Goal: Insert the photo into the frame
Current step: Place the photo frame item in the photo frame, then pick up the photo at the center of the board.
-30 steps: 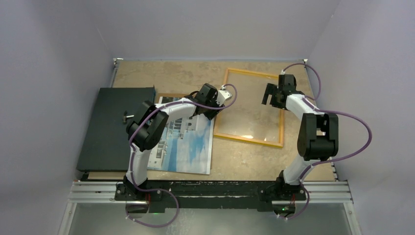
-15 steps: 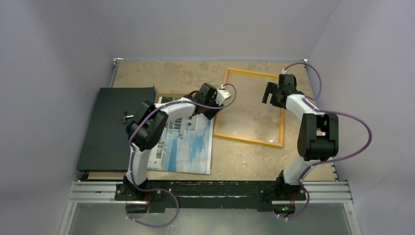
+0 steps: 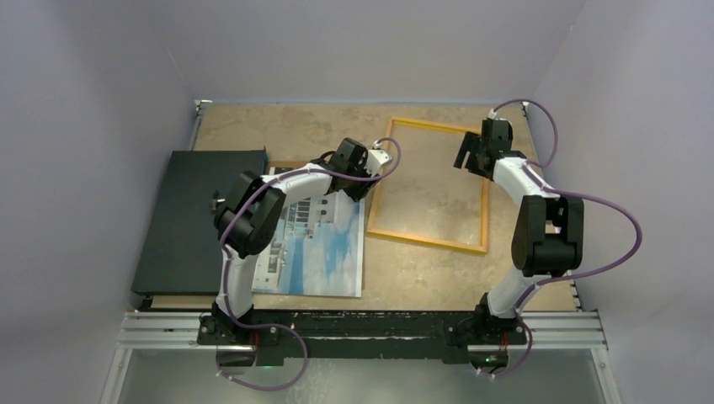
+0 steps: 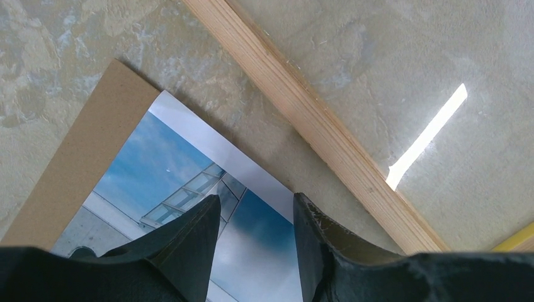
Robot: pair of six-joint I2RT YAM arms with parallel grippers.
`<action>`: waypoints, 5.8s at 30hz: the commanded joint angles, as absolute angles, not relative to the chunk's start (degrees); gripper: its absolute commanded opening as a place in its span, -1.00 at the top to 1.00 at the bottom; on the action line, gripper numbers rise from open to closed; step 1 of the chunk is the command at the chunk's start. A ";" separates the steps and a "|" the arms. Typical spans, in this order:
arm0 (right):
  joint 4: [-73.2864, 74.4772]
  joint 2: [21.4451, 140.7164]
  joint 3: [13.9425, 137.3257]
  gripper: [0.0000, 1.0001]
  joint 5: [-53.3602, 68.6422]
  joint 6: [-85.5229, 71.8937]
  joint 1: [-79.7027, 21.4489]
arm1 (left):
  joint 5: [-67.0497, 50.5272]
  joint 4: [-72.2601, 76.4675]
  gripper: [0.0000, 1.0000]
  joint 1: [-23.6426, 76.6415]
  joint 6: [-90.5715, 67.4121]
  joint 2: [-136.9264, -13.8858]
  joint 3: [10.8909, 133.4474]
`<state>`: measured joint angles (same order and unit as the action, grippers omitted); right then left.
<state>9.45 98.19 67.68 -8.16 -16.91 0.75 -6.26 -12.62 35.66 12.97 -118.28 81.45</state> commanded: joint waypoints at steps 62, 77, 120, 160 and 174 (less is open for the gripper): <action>5.39 116.28 80.16 -0.85 -11.89 -35.35 -39.24 | -5.94 -32.71 -0.41 8.70 42.73 -88.03 61.03; -2.35 117.85 79.21 -0.87 -3.29 -37.70 -33.72 | -1.40 -19.68 -0.19 15.00 39.89 -90.78 51.43; -19.86 110.36 72.04 -0.59 13.86 -42.53 -33.22 | 4.59 -11.43 0.15 21.62 40.19 -96.83 47.41; -7.79 94.28 70.62 1.00 15.80 -36.10 -27.98 | -9.30 -29.38 -0.44 16.03 21.90 -89.21 79.08; 32.11 76.14 98.54 1.00 -26.62 -15.72 -23.90 | -13.28 -33.11 -0.52 14.94 17.64 -87.08 87.31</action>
